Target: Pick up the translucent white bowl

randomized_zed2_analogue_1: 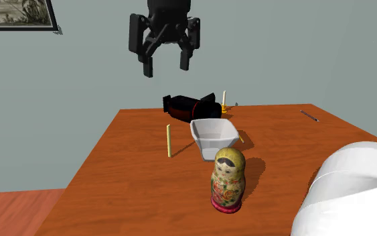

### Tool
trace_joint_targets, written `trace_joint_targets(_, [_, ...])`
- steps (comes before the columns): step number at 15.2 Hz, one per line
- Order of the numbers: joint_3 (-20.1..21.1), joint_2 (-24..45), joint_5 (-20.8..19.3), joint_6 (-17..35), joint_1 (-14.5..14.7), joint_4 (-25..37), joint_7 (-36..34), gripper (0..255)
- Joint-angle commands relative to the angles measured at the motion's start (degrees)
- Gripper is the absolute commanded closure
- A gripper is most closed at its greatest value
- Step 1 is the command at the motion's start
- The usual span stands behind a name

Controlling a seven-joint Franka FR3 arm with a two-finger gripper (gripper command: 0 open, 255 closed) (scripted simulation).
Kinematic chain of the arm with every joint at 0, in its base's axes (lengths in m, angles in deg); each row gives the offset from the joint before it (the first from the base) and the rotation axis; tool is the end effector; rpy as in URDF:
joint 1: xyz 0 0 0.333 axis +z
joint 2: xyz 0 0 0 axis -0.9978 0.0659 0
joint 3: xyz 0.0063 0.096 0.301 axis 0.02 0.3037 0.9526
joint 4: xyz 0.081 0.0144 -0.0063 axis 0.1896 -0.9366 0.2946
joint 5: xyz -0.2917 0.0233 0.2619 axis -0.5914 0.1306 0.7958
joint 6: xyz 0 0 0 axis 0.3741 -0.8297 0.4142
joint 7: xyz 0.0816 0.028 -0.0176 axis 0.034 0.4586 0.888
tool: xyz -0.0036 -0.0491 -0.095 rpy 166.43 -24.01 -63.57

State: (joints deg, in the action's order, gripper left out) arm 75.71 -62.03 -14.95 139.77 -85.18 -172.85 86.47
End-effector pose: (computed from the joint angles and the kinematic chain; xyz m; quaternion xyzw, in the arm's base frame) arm 0.3244 0.0062 0.6028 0.9977 -0.0019 0.0675 0.0078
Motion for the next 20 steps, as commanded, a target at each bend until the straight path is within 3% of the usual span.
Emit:
trace_joint_targets(1, [0.0, 0.0, 0.0, 0.0, 0.0, 0.0, 0.0, 0])
trace_joint_targets(11, [-4.9, 11.7, -7.4, 12.4, -3.0, -5.5, 7.3, 0])
trace_joint_targets(20, [-9.1, 26.9, -14.2, 23.9, -6.2, -5.2, 12.1, 0])
